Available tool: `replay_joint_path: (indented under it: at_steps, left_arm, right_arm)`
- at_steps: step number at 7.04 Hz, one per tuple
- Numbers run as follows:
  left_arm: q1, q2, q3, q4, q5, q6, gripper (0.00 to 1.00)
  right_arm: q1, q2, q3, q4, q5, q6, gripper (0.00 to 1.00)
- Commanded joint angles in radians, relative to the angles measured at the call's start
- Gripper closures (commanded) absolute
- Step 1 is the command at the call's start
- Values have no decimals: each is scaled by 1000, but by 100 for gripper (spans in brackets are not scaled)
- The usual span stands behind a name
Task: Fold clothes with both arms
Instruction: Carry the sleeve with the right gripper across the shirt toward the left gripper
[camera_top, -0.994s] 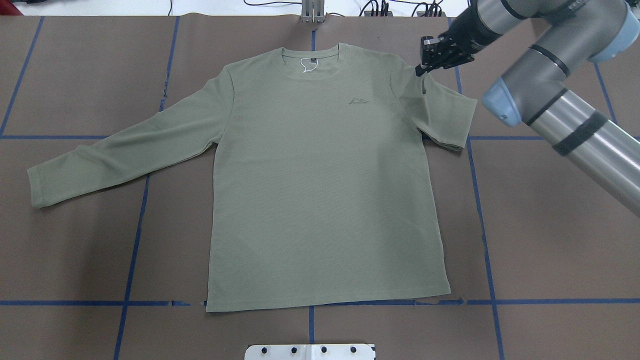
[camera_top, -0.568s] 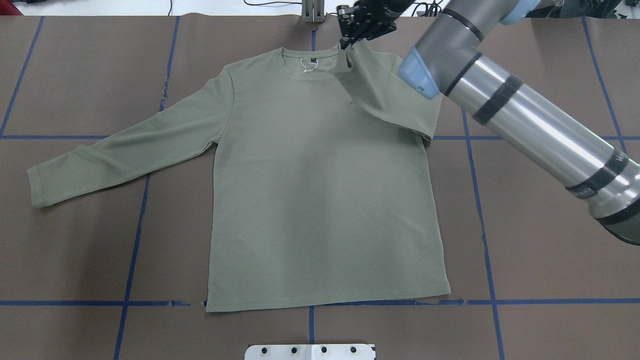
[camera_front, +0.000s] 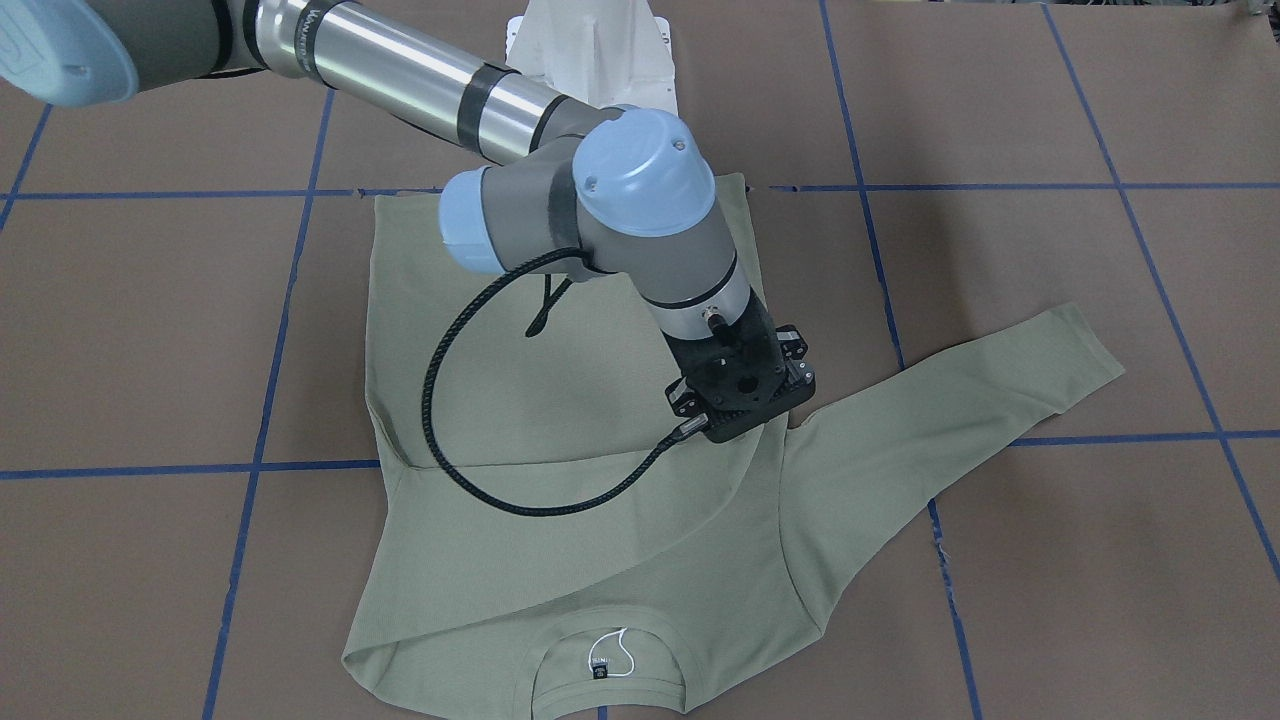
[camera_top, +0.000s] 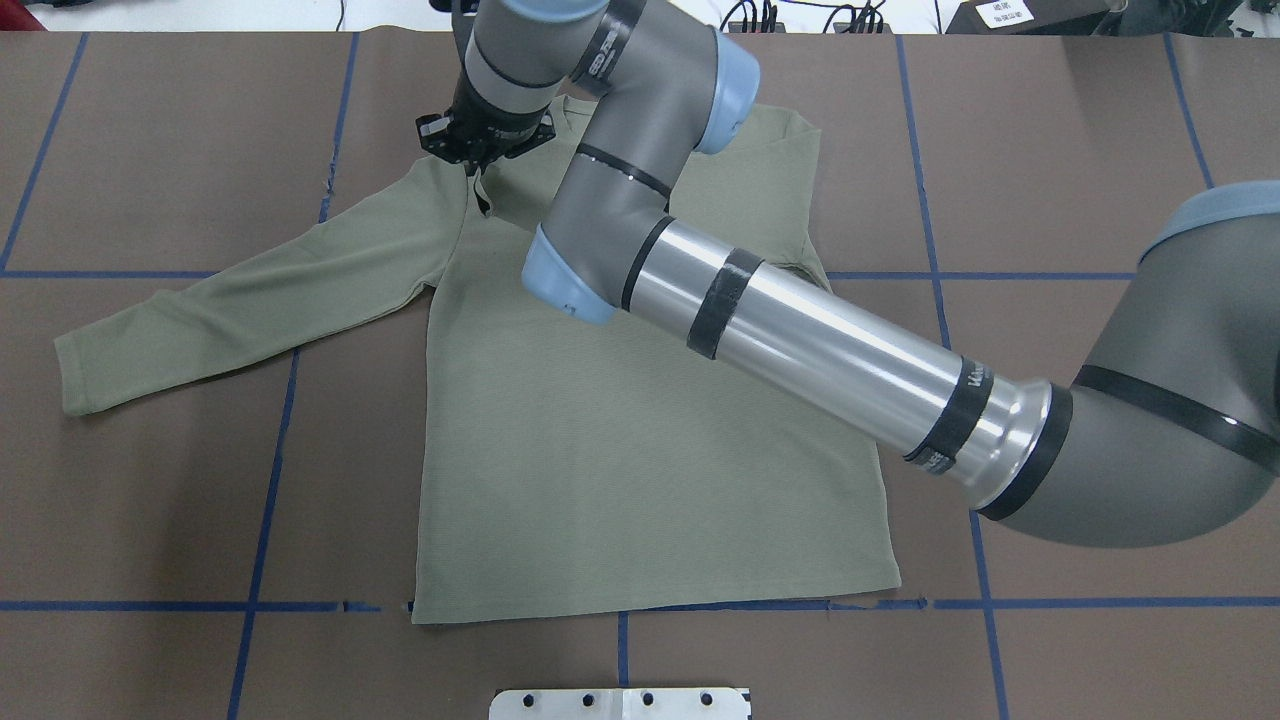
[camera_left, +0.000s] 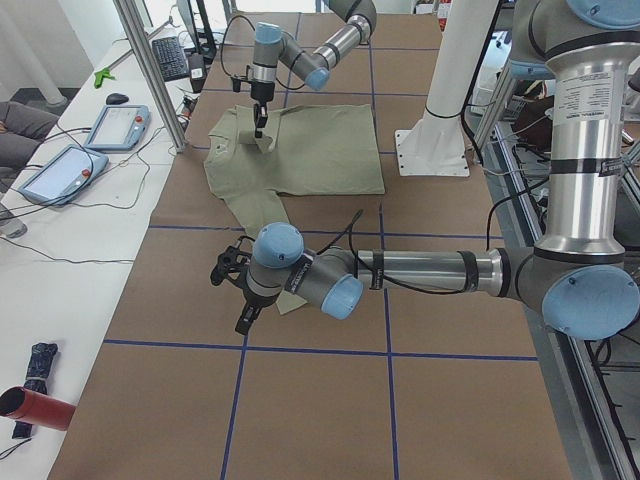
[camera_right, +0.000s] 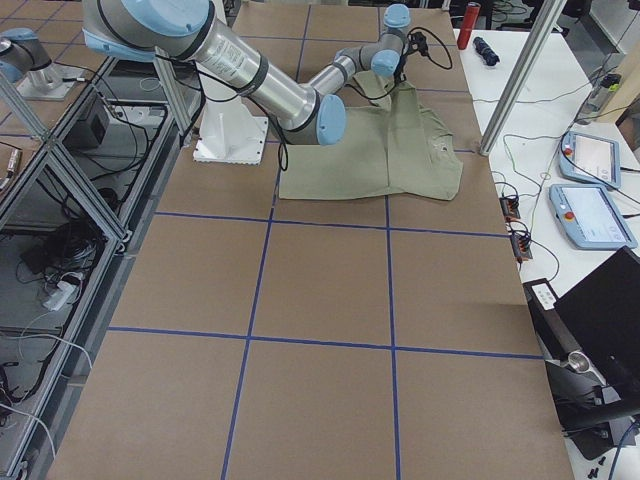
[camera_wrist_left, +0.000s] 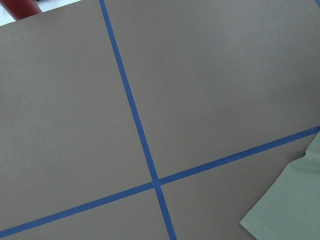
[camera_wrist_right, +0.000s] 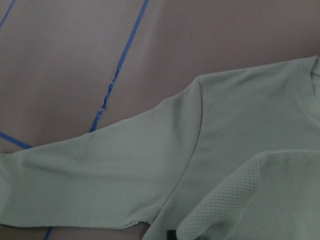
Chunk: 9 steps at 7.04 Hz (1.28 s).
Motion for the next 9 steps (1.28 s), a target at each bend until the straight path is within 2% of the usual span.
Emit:
replay_joint_path:
  at_steps: [1, 2, 3, 4, 5, 7, 9]
  left_arm:
    - [0, 4, 4, -1, -34, 0, 0]
    - [-1, 4, 6, -1, -34, 0, 0]
    - [-1, 6, 6, -1, -34, 0, 0]
    - [-1, 6, 6, -3, -34, 0, 0]
    - [0, 3, 9, -3, -31, 0, 0]
    - [1, 1, 19, -3, -33, 0, 0]
    - [1, 6, 19, -1, -31, 0, 0]
  right_arm:
    - [-63, 4, -50, 3, -75, -2, 100]
    - [-64, 10, -88, 5, -101, -4, 100]
    - [-66, 60, -169, 8, -140, -7, 100]
    - [-69, 94, -241, 82, -189, -8, 87]
    - [-75, 103, -254, 224, -293, -2, 3]
    - [-102, 120, -256, 247, -384, 15, 1]
    - [-116, 126, -256, 247, -389, 25, 1]
